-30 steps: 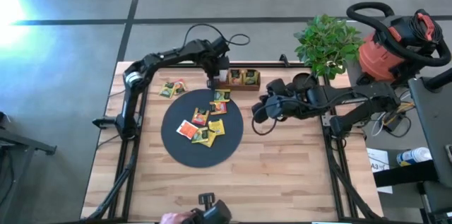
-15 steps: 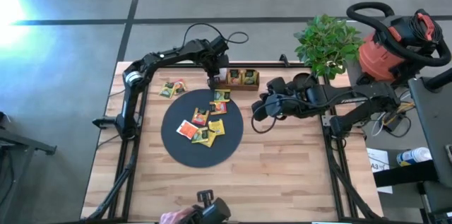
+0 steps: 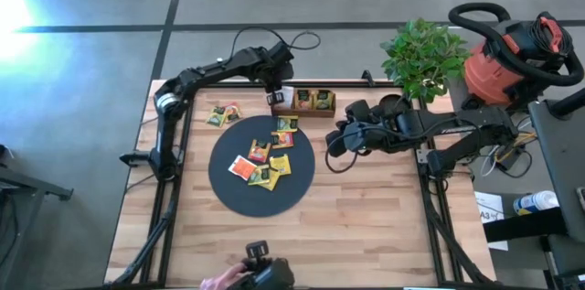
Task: Pick & Place Tea
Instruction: Put the orange tea bag into the left section of the wooden organizer
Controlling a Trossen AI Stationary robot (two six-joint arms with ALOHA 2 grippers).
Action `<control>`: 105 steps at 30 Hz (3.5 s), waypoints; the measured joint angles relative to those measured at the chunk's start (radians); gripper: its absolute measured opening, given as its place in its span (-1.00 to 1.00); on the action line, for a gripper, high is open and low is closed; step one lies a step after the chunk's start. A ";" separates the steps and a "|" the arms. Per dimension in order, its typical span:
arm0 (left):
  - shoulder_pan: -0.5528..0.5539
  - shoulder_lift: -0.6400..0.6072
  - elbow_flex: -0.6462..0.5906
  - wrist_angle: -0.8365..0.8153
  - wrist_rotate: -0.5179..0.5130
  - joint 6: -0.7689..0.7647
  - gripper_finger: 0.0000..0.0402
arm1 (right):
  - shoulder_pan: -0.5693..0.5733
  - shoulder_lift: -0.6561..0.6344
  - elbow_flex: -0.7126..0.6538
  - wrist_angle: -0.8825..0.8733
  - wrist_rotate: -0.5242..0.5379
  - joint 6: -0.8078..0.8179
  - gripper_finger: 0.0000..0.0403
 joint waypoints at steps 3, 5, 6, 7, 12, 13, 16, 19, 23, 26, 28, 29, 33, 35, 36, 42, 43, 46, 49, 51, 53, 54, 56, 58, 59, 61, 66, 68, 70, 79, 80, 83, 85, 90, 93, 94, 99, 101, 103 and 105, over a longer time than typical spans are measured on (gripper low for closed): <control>-0.001 -0.047 0.000 0.010 0.005 -0.037 -0.60 | 0.000 0.000 0.000 0.000 0.000 -0.023 -0.86; -0.002 -0.084 0.000 0.012 0.013 -0.067 -0.60 | 0.000 0.000 0.000 0.000 0.000 -0.031 -0.86; -0.005 -0.102 0.000 0.012 0.022 -0.085 -0.60 | 0.000 0.000 0.000 0.001 0.000 -0.036 -0.86; -0.006 -0.120 0.000 0.013 0.030 -0.105 -0.60 | -0.001 0.000 0.000 0.002 0.000 -0.043 -0.86; -0.006 -0.190 0.000 0.001 0.035 -0.173 -0.60 | -0.015 0.000 0.000 0.003 -0.014 -0.053 -0.86; -0.003 -0.197 0.000 -0.007 0.036 -0.188 -0.60 | -0.022 0.000 0.000 0.002 -0.024 -0.056 -0.86; 0.000 -0.202 0.000 -0.061 0.061 -0.225 -0.60 | -0.045 0.000 -0.002 0.003 -0.066 -0.076 -0.86; -0.006 -0.202 -0.013 -0.143 0.106 -0.229 -0.60 | -0.056 0.002 -0.011 0.004 -0.082 -0.091 -0.86; -0.040 -0.215 -0.094 -0.182 0.221 -0.219 -0.60 | -0.068 0.002 -0.035 0.008 -0.117 -0.100 -0.86; -0.082 -0.247 -0.188 -0.175 0.246 -0.196 -0.60 | -0.074 0.002 -0.064 0.014 -0.151 -0.099 -0.86; -0.106 -0.271 -0.265 -0.174 0.248 -0.186 -0.60 | -0.079 0.003 -0.084 0.026 -0.175 -0.098 -0.86; -0.117 -0.283 -0.308 -0.170 0.247 -0.185 -0.60 | -0.079 0.003 -0.095 0.041 -0.190 -0.098 -0.86; -0.151 -0.339 -0.478 -0.139 0.246 -0.215 -0.60 | -0.083 0.003 -0.139 0.128 -0.237 -0.098 -0.86; -0.161 -0.367 -0.554 -0.119 0.247 -0.256 -0.60 | -0.091 0.003 -0.154 0.171 -0.264 -0.107 -0.86; -0.165 -0.380 -0.589 -0.107 0.247 -0.275 -0.60 | -0.095 0.003 -0.158 0.184 -0.274 -0.112 -0.86; -0.162 -0.460 -0.733 -0.035 0.126 -0.452 -0.60 | -0.134 0.002 -0.162 0.224 -0.296 -0.160 -0.86; -0.155 -0.473 -0.750 -0.030 0.084 -0.486 -0.60 | -0.142 0.002 -0.159 0.224 -0.297 -0.168 -0.86; -0.127 -0.510 -0.783 -0.024 0.061 -0.555 -0.60 | -0.162 0.002 -0.151 0.228 -0.306 -0.179 -0.86; -0.112 -0.535 -0.815 -0.026 0.194 -0.563 -0.60 | -0.180 0.002 -0.150 0.230 -0.342 -0.188 -0.86; -0.110 -0.541 -0.834 -0.026 0.287 -0.569 -0.60 | -0.185 0.002 -0.150 0.232 -0.355 -0.194 -0.86; -0.113 -0.542 -0.850 -0.026 0.367 -0.567 -0.60 | -0.185 0.002 -0.150 0.237 -0.360 -0.196 -0.86; -0.117 -0.542 -0.858 -0.025 0.404 -0.567 -0.60 | -0.184 0.002 -0.150 0.240 -0.361 -0.198 -0.86; -0.129 -0.542 -0.873 -0.020 0.476 -0.574 -0.60 | -0.184 0.002 -0.150 0.247 -0.366 -0.198 -0.86; -0.140 -0.542 -0.886 -0.014 0.537 -0.580 -0.60 | -0.184 0.002 -0.150 0.251 -0.367 -0.197 -0.86; -0.146 -0.542 -0.893 -0.017 0.565 -0.583 -0.60 | -0.184 0.002 -0.150 0.251 -0.367 -0.197 -0.86; -0.160 -0.542 -0.906 -0.016 0.605 -0.590 -0.60 | -0.184 0.002 -0.150 0.251 -0.367 -0.197 -0.86; -0.197 -0.542 -0.929 -0.009 0.622 -0.596 -0.60 | -0.184 0.002 -0.150 0.254 -0.367 -0.195 -0.86; -0.205 -0.542 -0.937 0.015 0.622 -0.607 -0.60 | -0.184 0.002 -0.150 0.255 -0.367 -0.193 -0.86; -0.210 -0.542 -0.943 0.052 0.620 -0.623 -0.60 | -0.184 0.002 -0.150 0.263 -0.367 -0.194 -0.86; -0.229 -0.542 -0.928 0.125 0.619 -0.864 -0.60 | -0.174 0.002 -0.150 0.272 -0.377 -0.206 -0.86; -0.236 -0.543 -0.924 0.133 0.619 -0.918 -0.60 | -0.168 0.002 -0.150 0.272 -0.394 -0.223 -0.86; -0.264 -0.543 -0.921 0.176 0.618 -1.090 -0.60 | -0.142 0.002 -0.150 0.272 -0.454 -0.275 -0.86; -0.297 -0.543 -0.918 0.220 0.618 -1.187 -0.60 | -0.120 0.002 -0.150 0.272 -0.481 -0.297 -0.86; -0.396 -0.544 -0.907 0.320 0.592 -1.289 -0.60 | -0.056 0.002 -0.150 0.272 -0.479 -0.293 -0.86; -0.446 -0.545 -0.898 0.352 0.564 -1.314 -0.60 | -0.016 0.003 -0.150 0.274 -0.457 -0.282 -0.86; -0.459 -0.545 -0.896 0.363 0.554 -1.314 -0.60 | -0.001 0.003 -0.150 0.274 -0.442 -0.277 -0.86; -0.500 -0.545 -0.898 0.403 0.496 -1.282 -0.60 | 0.070 0.003 -0.150 0.275 -0.311 -0.167 -0.86; -0.508 -0.545 -0.898 0.412 0.460 -1.257 -0.60 | 0.096 0.003 -0.151 0.275 -0.257 -0.111 -0.86; -0.511 -0.545 -0.898 0.421 0.446 -1.241 -0.60 | 0.116 0.010 -0.152 0.276 -0.219 -0.061 -0.86; -0.512 -0.545 -0.898 0.421 0.450 -1.245 -0.60 | 0.132 0.020 -0.153 0.275 -0.213 -0.023 -0.86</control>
